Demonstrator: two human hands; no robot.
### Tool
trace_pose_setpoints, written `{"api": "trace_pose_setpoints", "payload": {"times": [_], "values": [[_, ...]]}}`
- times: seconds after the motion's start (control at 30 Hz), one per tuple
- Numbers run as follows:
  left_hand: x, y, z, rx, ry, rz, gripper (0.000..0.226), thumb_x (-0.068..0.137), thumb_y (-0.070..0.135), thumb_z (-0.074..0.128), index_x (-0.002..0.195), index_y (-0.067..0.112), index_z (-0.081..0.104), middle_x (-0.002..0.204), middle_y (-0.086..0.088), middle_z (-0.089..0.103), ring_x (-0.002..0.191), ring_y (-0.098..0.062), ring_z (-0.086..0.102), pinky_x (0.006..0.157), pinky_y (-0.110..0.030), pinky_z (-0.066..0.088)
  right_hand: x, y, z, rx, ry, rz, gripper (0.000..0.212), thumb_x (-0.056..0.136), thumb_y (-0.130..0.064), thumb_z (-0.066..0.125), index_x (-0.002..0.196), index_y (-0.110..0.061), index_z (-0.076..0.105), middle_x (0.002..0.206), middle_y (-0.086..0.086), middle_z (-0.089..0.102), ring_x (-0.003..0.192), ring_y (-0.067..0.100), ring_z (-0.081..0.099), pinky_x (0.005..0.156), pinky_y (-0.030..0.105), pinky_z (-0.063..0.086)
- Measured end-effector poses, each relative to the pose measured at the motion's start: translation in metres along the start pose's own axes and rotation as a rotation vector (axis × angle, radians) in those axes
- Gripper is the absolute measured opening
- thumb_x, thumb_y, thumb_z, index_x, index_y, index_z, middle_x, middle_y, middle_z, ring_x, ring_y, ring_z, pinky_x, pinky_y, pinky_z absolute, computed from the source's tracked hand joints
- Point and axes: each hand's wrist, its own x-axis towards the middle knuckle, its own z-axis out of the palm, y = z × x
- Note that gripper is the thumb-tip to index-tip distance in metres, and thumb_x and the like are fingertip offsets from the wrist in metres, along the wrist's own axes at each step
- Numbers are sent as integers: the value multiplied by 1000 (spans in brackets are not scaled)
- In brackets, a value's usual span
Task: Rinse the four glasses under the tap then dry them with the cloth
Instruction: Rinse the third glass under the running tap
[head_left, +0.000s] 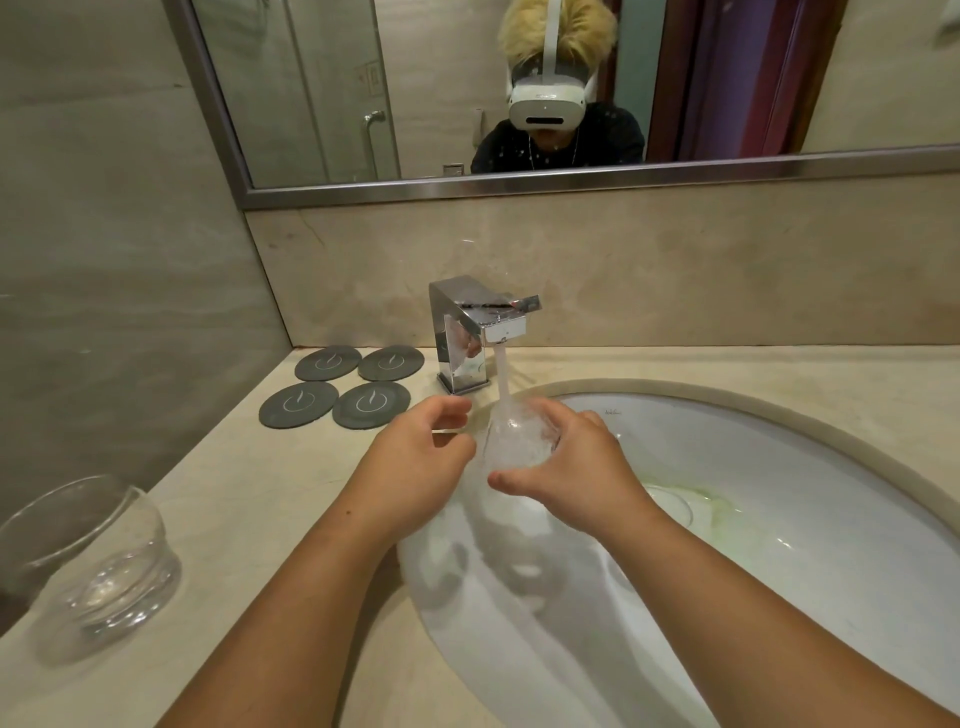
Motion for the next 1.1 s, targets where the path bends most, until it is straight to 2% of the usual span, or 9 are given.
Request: {"api": "trace_pose_setpoints", "payload": {"times": [0.07,0.13,0.23,0.33,0.5,0.77,0.87,0.97,1.1], "values": [[0,0,1,16,-6,-2,42,99,17,60,140,28,62,130,14,68,116,-3,65,93,-21,50,0,3,1,-83,-27,5,90,68,-43,96,147,-43,53,127,-2,46,134,23,47,107,34,48],[0,0,2,41,-15,2,41,99,17,60,139,28,63,128,14,69,116,-5,65,103,-28,50,-2,3,1,-156,-47,8,85,71,-41,94,145,-43,52,127,-2,43,134,24,42,104,31,46],[-1,-1,3,66,-36,4,41,99,18,60,138,28,63,126,15,70,114,-5,66,100,-26,50,-1,4,-1,-225,-43,7,85,75,-39,92,149,-43,50,124,-3,39,134,26,37,97,29,41],[-1,-1,6,89,-70,10,41,99,20,59,140,28,62,125,15,70,112,-4,66,94,-24,50,0,5,1,-206,0,8,90,75,-39,92,152,-41,47,129,-2,42,135,26,37,102,31,43],[0,-3,7,127,-99,17,42,100,23,60,141,27,61,129,14,68,115,-6,66,104,-29,51,3,8,0,-65,71,-35,95,72,-35,97,152,-40,46,131,-1,44,135,25,44,108,32,44],[1,-4,9,118,-118,16,43,101,25,60,143,28,59,128,15,69,115,-4,66,105,-31,52,5,9,-2,148,170,-144,84,73,-23,97,141,-42,52,129,-6,48,117,8,51,82,6,37],[0,-5,9,107,-121,25,42,101,28,61,143,27,59,126,16,70,114,-3,67,105,-32,52,5,10,-1,186,180,-184,83,72,-22,97,140,-41,53,132,-6,51,120,9,53,84,0,35],[-1,-4,9,83,-98,24,43,102,28,61,144,27,56,126,14,70,112,-3,67,98,-28,53,5,9,0,203,157,-219,82,73,-26,97,140,-41,53,136,-7,54,124,10,54,89,3,36],[-1,-1,7,4,-62,20,33,101,24,61,130,39,57,120,21,71,103,8,68,88,-21,53,6,9,5,320,41,-195,83,72,-40,97,142,-42,51,142,-15,59,130,8,58,107,26,49]]}}
